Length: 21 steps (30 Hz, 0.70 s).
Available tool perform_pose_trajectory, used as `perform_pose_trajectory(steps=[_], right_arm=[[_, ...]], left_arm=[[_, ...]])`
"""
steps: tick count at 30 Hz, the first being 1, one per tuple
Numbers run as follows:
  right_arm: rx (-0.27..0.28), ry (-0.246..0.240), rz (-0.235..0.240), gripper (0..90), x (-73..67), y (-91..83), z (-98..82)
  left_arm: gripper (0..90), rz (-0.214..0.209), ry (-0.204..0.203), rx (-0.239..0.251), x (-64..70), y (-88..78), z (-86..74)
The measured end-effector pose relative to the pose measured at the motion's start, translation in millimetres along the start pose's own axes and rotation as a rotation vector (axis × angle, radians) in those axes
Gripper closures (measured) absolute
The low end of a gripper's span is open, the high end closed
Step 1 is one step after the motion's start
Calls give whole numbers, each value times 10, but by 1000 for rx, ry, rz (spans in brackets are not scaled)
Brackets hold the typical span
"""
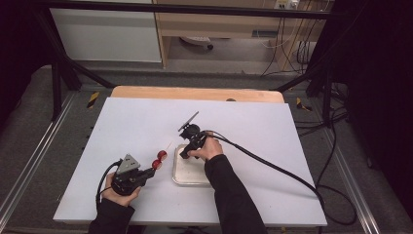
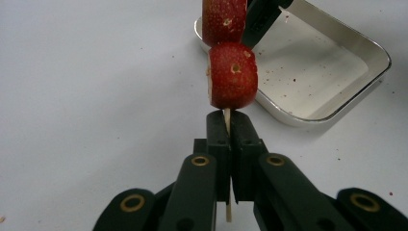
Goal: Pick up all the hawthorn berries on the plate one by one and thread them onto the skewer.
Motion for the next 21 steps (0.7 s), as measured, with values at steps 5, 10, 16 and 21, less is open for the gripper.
perform_pose_trajectory(steps=[5,10,16,21], right_arm=[[-16,14,7,593,3,12,-14],[-25,21,8,609,8,17,-22],[4,50,19,613,-31,-93,-2],[64,70,38,614,-90,-310,-2]], left_arm=[[878,0,3,-2,11,3,1],[878,0,3,-3,11,3,-1],[878,-3,7,-1,19,-7,4],[878,-2,12,9,44,-22,24]])
Point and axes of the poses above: each handheld gripper's, and its own axes: y roughly forward along the jaws, z roughly out of its top, x roughly to its right, the point moved 10 cm from there along y, roughly forward along the jaws, and after that the axes turned 6 degrees about y, right-handed, at the moved point
